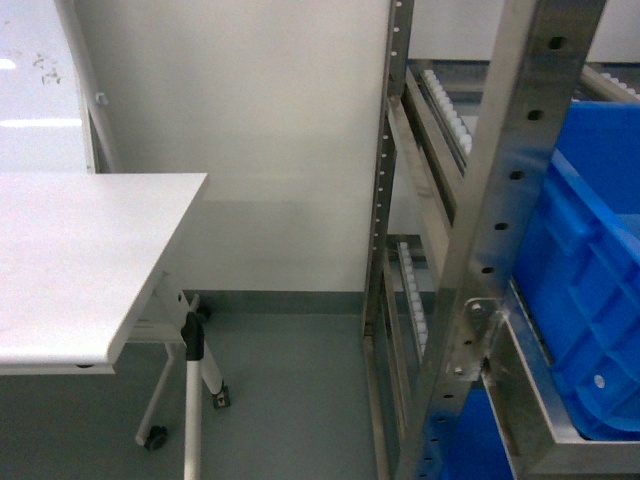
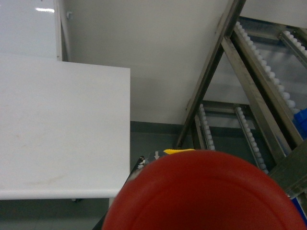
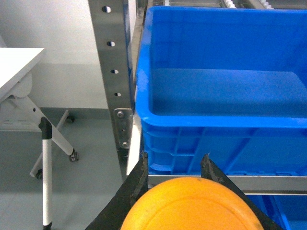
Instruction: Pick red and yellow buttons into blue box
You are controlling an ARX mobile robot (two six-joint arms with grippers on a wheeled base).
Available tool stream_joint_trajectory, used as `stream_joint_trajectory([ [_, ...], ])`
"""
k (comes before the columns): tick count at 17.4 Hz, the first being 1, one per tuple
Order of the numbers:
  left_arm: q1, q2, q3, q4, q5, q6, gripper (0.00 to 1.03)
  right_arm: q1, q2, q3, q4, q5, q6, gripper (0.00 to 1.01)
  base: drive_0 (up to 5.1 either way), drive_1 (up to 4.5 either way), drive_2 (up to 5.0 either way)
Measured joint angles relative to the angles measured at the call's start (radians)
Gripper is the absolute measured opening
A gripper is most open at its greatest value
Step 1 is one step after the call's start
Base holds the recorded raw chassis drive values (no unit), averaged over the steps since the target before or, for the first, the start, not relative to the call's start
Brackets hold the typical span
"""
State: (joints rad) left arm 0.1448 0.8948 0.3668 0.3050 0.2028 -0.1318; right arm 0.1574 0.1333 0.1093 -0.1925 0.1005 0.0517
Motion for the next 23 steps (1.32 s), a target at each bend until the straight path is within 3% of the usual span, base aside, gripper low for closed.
stream_joint_trajectory([
  [23,0.001,0.0,0.0,-0.001,0.0,0.0,0.25,0.0,0.0,0.0,-0.004,0.0,0.0,0.28,4.8,-3.46,-1.3],
])
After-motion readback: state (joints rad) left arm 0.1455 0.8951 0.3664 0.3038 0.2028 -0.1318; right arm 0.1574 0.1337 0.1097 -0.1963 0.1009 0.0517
